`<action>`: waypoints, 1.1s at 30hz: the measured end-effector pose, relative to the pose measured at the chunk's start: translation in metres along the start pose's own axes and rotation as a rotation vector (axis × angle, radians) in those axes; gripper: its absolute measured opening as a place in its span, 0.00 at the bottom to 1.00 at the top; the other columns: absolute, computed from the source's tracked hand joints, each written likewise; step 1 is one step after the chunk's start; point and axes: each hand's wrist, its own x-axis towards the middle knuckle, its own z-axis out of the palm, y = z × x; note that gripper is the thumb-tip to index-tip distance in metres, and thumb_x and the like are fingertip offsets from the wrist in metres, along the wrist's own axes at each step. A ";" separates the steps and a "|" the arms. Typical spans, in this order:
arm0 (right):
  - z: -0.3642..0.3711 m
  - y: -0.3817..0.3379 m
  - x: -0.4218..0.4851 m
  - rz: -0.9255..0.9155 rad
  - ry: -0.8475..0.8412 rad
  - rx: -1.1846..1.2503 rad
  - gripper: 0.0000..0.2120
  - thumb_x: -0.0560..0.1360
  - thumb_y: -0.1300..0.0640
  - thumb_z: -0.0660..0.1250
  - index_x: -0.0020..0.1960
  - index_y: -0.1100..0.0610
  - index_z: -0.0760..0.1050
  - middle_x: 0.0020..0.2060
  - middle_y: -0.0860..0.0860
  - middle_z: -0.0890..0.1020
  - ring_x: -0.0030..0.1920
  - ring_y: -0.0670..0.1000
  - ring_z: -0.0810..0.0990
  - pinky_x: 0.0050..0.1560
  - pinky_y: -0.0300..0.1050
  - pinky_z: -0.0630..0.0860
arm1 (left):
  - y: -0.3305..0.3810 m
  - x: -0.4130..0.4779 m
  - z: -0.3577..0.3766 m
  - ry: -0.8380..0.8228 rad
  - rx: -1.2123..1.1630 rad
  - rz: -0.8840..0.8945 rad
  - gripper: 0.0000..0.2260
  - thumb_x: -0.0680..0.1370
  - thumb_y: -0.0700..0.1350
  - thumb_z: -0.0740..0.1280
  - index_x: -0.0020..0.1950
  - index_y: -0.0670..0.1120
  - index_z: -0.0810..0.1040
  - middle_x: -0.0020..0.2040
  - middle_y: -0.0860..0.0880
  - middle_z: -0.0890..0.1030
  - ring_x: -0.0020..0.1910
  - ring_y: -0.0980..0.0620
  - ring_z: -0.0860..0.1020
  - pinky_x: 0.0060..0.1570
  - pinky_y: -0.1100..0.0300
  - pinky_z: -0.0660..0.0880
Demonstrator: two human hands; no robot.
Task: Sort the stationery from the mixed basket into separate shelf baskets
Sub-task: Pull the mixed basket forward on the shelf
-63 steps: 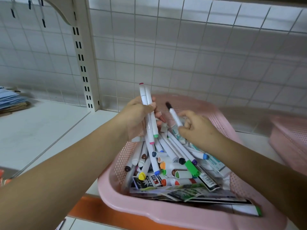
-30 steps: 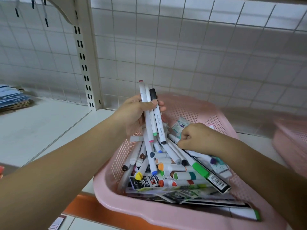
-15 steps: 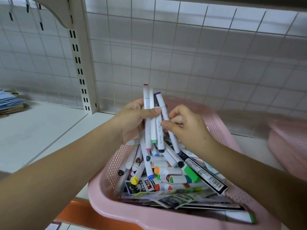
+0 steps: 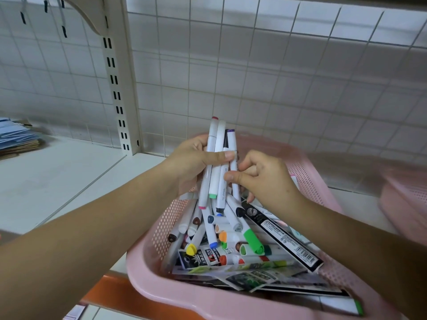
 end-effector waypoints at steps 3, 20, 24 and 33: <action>0.001 0.001 0.002 -0.011 0.017 0.018 0.13 0.69 0.59 0.73 0.34 0.54 0.69 0.22 0.40 0.78 0.18 0.41 0.73 0.20 0.34 0.69 | 0.001 -0.001 0.002 -0.006 0.004 -0.002 0.09 0.66 0.37 0.71 0.45 0.42 0.78 0.35 0.46 0.82 0.31 0.51 0.81 0.34 0.58 0.81; -0.012 0.004 -0.003 0.251 -0.490 -0.418 0.23 0.69 0.41 0.69 0.31 0.56 0.65 0.25 0.49 0.61 0.27 0.49 0.60 0.30 0.41 0.58 | 0.002 0.003 -0.010 0.347 -0.216 0.077 0.05 0.71 0.35 0.71 0.44 0.41 0.78 0.32 0.48 0.82 0.30 0.51 0.81 0.31 0.59 0.79; -0.013 0.001 -0.002 0.284 -0.457 -0.436 0.11 0.70 0.54 0.68 0.34 0.57 0.70 0.27 0.51 0.63 0.28 0.50 0.61 0.28 0.39 0.59 | 0.001 0.004 -0.012 0.359 -0.200 0.081 0.05 0.71 0.35 0.71 0.45 0.42 0.78 0.33 0.48 0.82 0.32 0.51 0.81 0.34 0.58 0.80; -0.013 0.003 0.000 0.254 -0.159 -0.343 0.07 0.74 0.53 0.68 0.44 0.57 0.76 0.27 0.48 0.75 0.21 0.40 0.69 0.23 0.33 0.64 | 0.000 0.004 -0.013 0.357 -0.194 0.083 0.06 0.71 0.36 0.71 0.46 0.42 0.78 0.35 0.47 0.82 0.34 0.50 0.81 0.38 0.56 0.80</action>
